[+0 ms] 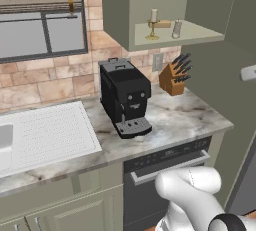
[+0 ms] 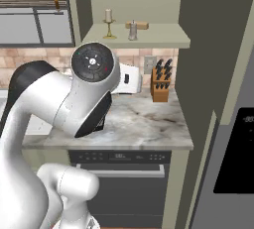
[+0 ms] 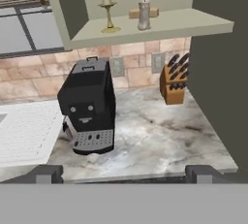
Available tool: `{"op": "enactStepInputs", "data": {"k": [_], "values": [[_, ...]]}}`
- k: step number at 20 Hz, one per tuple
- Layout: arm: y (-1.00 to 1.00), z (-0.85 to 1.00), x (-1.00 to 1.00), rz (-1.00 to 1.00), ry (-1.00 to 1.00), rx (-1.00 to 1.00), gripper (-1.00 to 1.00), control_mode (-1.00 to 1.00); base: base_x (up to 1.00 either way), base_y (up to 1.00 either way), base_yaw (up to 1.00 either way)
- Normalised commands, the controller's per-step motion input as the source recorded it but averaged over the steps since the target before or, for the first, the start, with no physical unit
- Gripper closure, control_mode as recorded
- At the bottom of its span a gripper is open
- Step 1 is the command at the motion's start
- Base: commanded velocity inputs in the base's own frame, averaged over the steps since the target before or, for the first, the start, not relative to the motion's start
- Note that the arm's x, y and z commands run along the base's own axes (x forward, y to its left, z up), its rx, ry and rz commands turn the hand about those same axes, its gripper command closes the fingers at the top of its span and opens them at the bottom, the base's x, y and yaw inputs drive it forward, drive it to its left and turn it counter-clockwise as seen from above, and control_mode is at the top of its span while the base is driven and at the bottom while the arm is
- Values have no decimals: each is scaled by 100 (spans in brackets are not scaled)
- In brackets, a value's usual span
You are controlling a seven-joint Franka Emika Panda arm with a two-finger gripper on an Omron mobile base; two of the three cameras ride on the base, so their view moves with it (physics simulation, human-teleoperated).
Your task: Pick the candle and candle from the dining table and place them in the open cabinet. Close the cabinet after placing the objects.
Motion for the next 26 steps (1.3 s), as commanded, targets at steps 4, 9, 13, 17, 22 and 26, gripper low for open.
{"op": "enactStepInputs", "data": {"k": [4,9,13,17,22,26], "values": [[0,0,-56,-6,0,0,-100,-100,0,0,0],[3,0,-30,-3,0,0,-100,-100,0,0,0],[0,0,-8,0,0,0,-100,-100,0,0,0],[0,0,-4,0,0,0,-100,-100,0,0,0],[0,0,0,0,0,0,-100,-100,0,0,0],[-4,-1,-7,0,0,0,-100,-100,0,0,0]]}}
